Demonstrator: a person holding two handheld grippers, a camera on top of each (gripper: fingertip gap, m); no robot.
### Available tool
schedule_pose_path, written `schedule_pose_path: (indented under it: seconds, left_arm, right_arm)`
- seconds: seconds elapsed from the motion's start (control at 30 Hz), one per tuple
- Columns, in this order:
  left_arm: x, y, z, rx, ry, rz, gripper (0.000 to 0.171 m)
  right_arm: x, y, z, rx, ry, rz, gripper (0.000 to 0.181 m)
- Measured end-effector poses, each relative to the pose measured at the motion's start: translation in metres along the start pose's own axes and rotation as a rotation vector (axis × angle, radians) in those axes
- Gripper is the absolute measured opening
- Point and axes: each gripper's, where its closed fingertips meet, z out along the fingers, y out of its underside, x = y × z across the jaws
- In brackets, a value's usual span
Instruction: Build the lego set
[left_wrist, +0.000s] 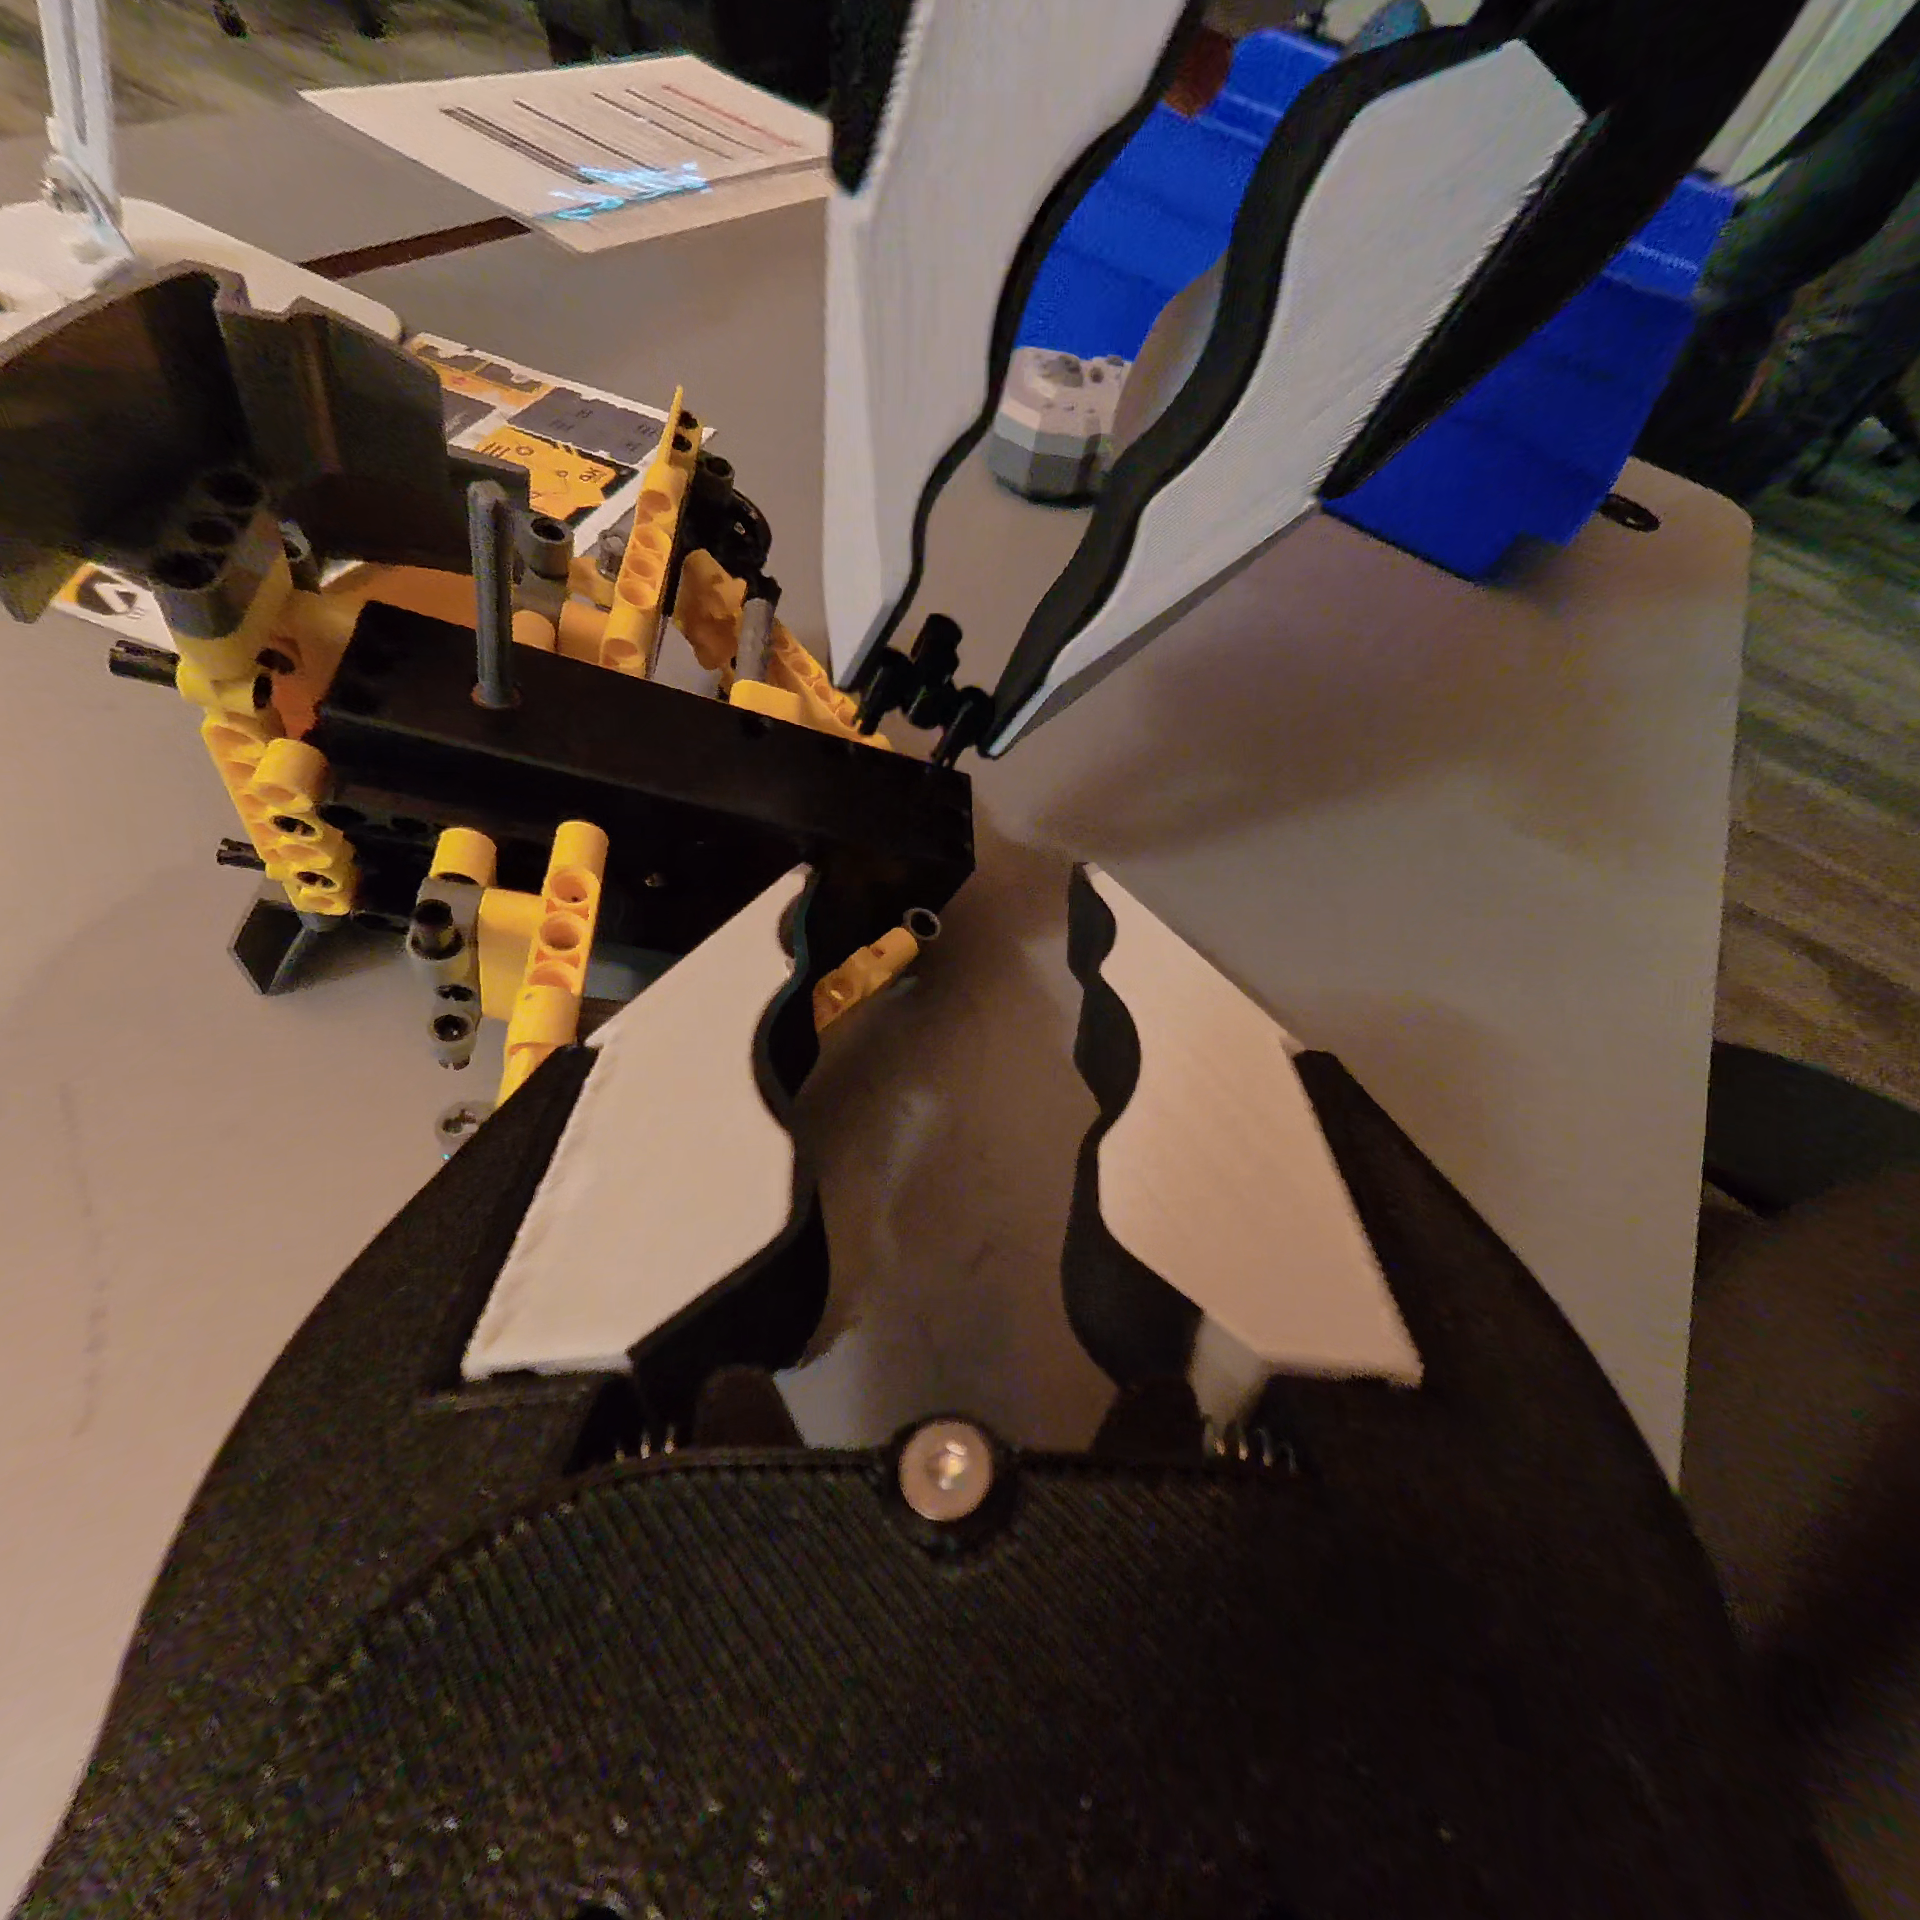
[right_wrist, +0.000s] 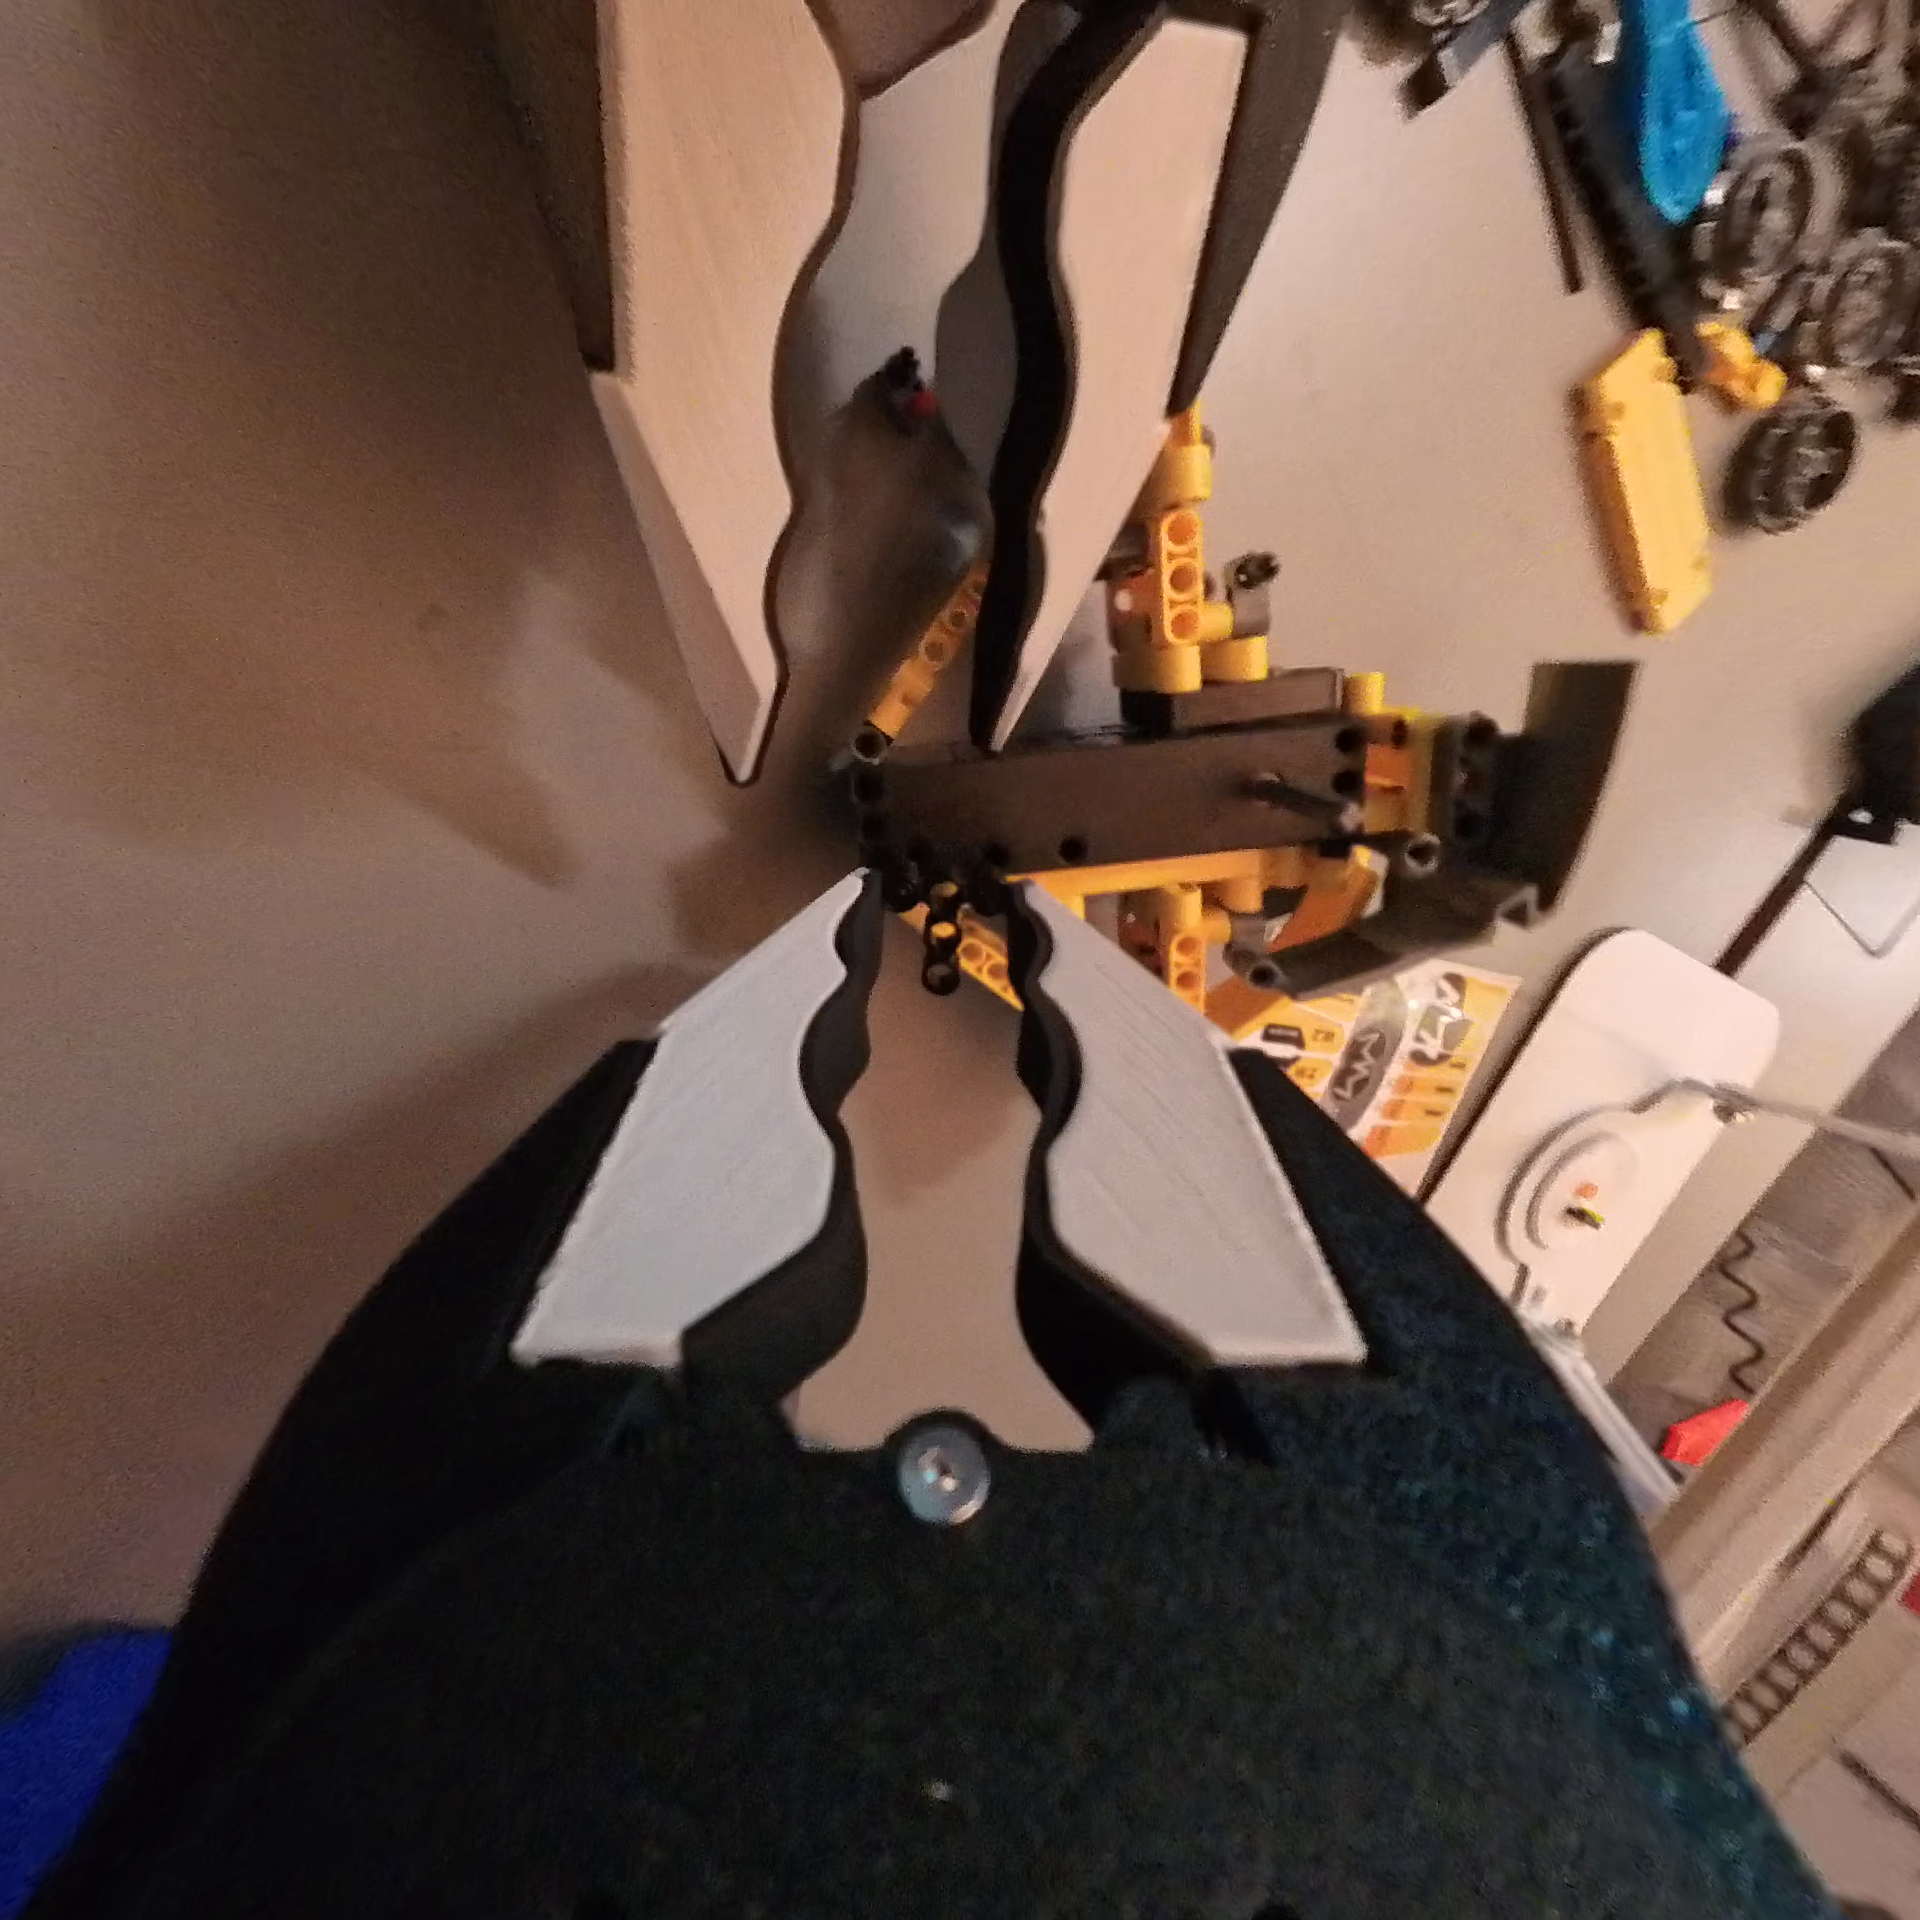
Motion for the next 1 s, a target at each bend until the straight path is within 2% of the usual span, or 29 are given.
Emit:
schedule_pose_path:
  seconds: [0.1,0.27,0.57,0.73,1.0]
  left_arm:
    - [-0.001,0.001,0.001,-0.009,-0.012,0.006,0.04]
    - [-0.004,0.009,0.003,-0.062,-0.032,0.001,0.04]
    - [-0.009,0.009,0.0,-0.052,-0.006,-0.071,0.031]
    - [-0.01,0.012,0.002,-0.076,-0.05,-0.041,0.028]
    - [-0.015,0.018,0.003,-0.116,-0.089,-0.024,0.012]
  right_arm:
    - [0.0,0.001,0.006,-0.057,-0.078,-0.015,0.022]
    - [0.003,0.0,0.007,-0.109,-0.127,-0.015,0.022]
    - [0.006,-0.002,0.009,-0.09,-0.133,-0.004,0.022]
    - [0.007,-0.002,0.009,-0.062,-0.116,-0.003,0.022]
    - [0.007,-0.004,0.009,-0.056,-0.073,-0.034,0.022]
